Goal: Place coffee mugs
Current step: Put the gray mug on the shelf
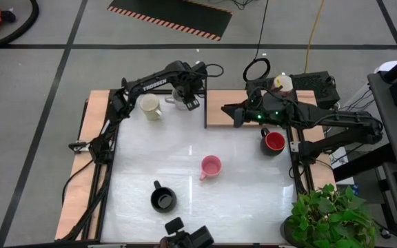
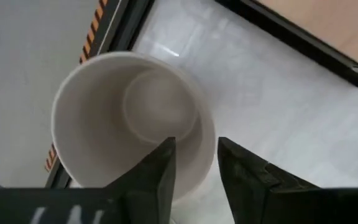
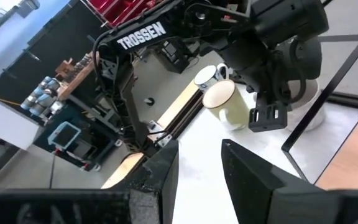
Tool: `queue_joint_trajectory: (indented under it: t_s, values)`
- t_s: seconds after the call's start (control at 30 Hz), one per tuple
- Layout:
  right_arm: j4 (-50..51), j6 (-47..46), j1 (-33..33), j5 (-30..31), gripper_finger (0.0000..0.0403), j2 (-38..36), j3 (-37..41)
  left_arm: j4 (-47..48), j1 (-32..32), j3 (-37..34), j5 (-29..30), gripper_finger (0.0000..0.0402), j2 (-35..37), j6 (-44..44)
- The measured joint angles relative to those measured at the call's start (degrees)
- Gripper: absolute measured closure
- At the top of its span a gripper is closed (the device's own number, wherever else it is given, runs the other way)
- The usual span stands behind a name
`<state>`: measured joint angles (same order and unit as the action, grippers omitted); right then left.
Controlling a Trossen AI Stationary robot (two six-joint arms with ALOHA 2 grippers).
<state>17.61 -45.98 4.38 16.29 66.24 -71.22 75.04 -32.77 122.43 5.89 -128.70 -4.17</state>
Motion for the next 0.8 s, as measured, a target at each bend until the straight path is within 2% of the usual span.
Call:
queue_joint_trajectory:
  t_s: [0.1, 0.27, 0.4, 0.47, 0.57, 0.8]
  values:
    - [-0.02, 0.69, 0.10, -1.74, 0.0289, -0.02, 0.00, 1.03, 0.04, -0.02, 0.09, 0.0230, -0.25, 1.31]
    - [-0.21, 1.24, 0.74, -6.51, 0.0289, -0.08, 0.02, -0.41, 0.28, -0.02, 1.46, 0.0135, -0.29, 2.82]
    - [-0.25, 1.21, 0.62, -10.45, 0.0289, -0.32, 0.02, -2.50, 0.28, -0.02, 2.44, 0.0097, -0.29, 2.85]
    - [-0.21, 0.76, 0.02, -11.85, 0.0289, -0.73, 0.02, -3.42, 0.28, -0.02, 3.57, 0.0095, -0.51, 2.88]
    - [-1.02, 1.45, -1.04, -11.99, 0.0289, -1.56, 0.02, -3.32, 0.12, -0.02, 3.98, 0.0116, -1.39, 2.93]
    - [-1.66, 6.42, -1.46, -11.91, 0.0289, -5.13, 0.02, 1.10, -0.36, -0.02, 3.04, 0.0223, -4.80, 2.53]
